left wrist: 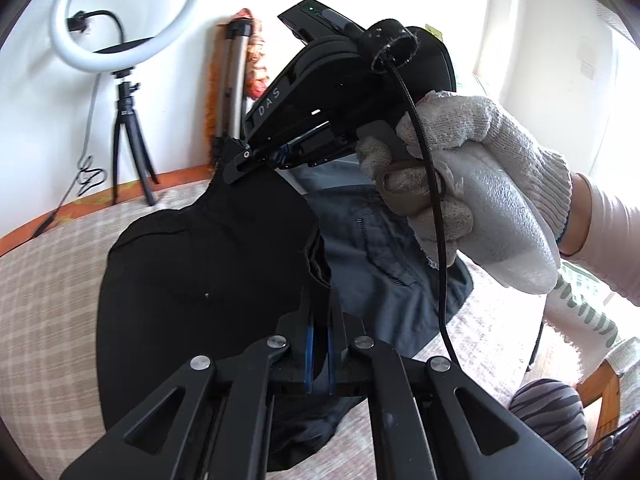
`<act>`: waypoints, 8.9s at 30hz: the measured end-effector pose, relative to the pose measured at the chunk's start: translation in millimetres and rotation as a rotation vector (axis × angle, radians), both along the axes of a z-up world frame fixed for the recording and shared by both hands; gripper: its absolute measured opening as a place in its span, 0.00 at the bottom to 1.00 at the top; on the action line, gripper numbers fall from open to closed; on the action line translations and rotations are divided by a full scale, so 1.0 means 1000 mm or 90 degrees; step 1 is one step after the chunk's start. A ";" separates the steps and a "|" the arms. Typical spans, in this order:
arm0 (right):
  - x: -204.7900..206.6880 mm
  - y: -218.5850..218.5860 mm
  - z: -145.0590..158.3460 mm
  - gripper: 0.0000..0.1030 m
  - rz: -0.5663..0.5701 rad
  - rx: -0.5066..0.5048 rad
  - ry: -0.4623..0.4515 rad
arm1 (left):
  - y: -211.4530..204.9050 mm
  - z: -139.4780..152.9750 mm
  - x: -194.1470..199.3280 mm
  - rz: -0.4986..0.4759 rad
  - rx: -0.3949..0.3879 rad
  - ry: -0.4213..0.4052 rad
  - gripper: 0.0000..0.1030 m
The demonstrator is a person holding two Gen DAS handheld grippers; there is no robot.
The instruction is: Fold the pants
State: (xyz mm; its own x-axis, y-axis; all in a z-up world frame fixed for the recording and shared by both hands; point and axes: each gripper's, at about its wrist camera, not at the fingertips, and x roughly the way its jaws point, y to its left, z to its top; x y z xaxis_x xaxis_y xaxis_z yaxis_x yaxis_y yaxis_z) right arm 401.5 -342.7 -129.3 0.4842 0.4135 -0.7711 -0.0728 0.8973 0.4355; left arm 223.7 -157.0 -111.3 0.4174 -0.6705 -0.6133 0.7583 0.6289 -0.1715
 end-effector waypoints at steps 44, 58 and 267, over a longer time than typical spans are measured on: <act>-0.045 -0.140 -0.059 0.05 -0.098 -0.099 -0.003 | -0.150 -0.052 -0.028 -0.126 0.093 0.116 0.03; -0.086 -0.133 -0.023 0.44 -0.096 -0.133 -0.073 | -0.121 -0.038 -0.023 -0.062 0.105 0.121 0.03; -0.117 -0.178 -0.057 0.57 -0.135 -0.005 -0.092 | -0.162 -0.087 0.046 -0.054 0.130 0.164 0.00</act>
